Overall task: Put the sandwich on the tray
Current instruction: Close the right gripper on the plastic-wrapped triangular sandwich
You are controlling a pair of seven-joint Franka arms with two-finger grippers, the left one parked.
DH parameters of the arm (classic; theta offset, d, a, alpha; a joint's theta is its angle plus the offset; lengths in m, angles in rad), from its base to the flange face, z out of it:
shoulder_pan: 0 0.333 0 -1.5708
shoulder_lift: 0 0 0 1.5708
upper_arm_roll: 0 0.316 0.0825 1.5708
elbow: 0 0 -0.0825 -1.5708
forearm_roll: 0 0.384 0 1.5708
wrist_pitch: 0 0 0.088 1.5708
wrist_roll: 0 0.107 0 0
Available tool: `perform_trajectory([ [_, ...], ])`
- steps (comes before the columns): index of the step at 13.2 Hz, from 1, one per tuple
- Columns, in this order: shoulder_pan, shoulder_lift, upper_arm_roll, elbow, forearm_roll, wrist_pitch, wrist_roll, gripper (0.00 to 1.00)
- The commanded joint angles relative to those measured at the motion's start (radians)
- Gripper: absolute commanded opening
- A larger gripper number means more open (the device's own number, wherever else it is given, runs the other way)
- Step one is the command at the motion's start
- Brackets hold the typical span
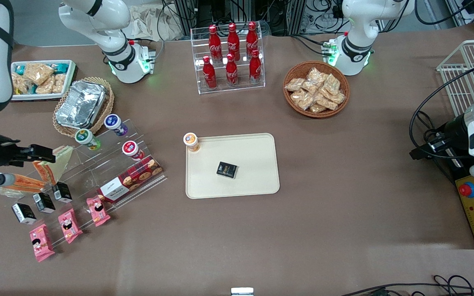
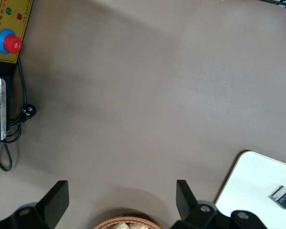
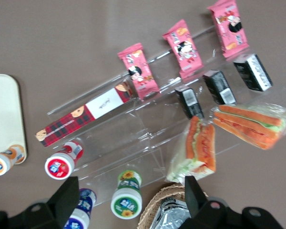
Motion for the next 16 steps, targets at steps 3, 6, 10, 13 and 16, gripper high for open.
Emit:
perform_trajectory([
  [3, -0.003, 0.021, -0.105, 0.008, 0.001, -0.005, 0.206, 0.99],
  [6, -0.003, 0.045, -0.153, 0.01, -0.008, 0.008, 0.418, 0.98],
  [10, -0.01, 0.085, -0.201, 0.01, 0.045, 0.115, 0.608, 0.98],
  [13, -0.032, 0.121, -0.204, 0.01, 0.048, 0.158, 0.695, 0.98],
  [16, -0.088, 0.162, -0.202, 0.01, 0.068, 0.21, 0.816, 0.98],
])
